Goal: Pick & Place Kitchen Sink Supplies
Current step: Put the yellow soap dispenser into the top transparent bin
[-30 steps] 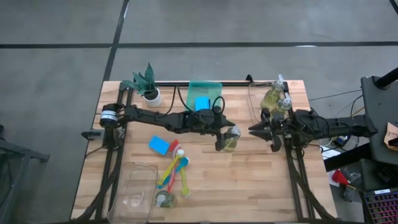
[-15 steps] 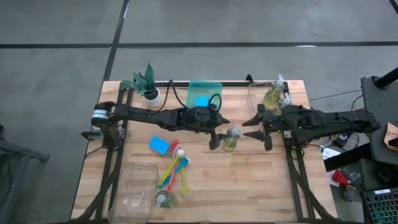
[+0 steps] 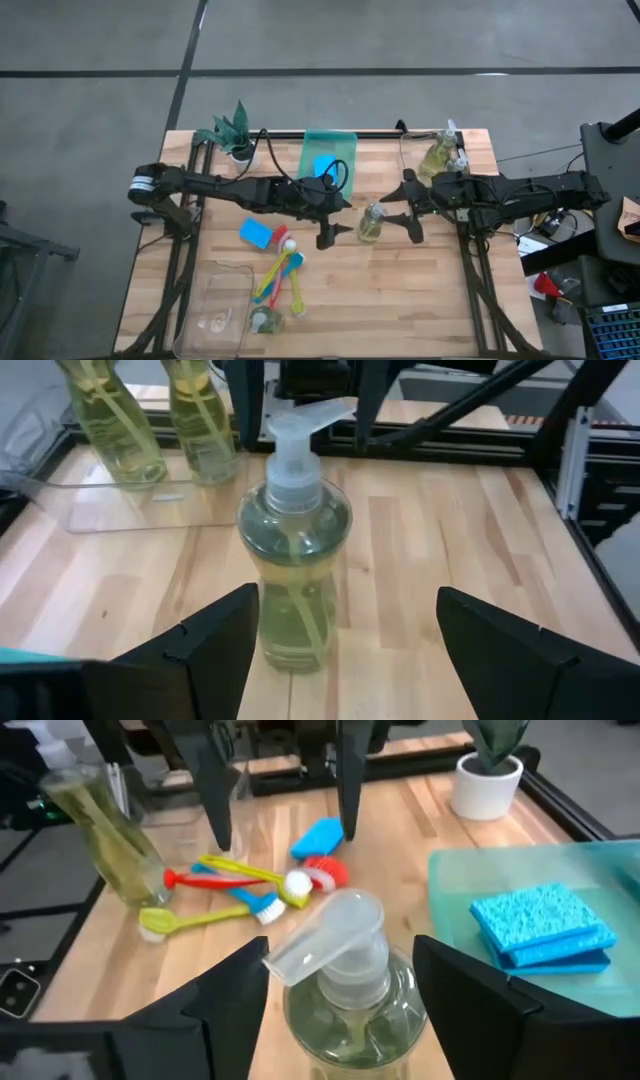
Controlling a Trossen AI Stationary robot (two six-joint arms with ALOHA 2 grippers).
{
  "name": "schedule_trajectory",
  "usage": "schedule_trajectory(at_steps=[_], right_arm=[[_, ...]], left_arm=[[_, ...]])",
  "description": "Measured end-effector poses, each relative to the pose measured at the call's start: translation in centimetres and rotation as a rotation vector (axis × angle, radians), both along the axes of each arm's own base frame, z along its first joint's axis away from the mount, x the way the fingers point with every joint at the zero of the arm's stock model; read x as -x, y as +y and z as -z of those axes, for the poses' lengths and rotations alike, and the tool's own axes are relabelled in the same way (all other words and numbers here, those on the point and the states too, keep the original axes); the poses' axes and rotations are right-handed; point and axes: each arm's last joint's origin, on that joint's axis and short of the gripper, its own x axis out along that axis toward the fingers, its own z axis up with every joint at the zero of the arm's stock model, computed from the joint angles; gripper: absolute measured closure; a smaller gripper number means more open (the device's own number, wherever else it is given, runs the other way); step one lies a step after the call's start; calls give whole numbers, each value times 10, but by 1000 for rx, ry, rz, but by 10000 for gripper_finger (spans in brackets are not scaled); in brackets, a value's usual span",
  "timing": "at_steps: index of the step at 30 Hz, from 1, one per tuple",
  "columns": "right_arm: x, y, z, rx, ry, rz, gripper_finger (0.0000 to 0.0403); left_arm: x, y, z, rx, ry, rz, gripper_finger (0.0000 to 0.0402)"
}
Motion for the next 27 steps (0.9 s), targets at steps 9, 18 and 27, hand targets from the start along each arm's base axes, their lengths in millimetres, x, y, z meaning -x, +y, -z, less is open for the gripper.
schedule_trajectory(at_steps=[9, 18, 27], right_arm=[[-14, 0, 11, -9, 65, 10, 132], [-23, 1, 16, 2, 69, 7, 164], [-23, 0, 15, 15, 64, 5, 270]], left_arm=[[2, -1, 5, 6, 22, -6, 105], [2, -1, 7, 12, 23, -10, 105], [2, -1, 7, 8, 22, -16, 105]])
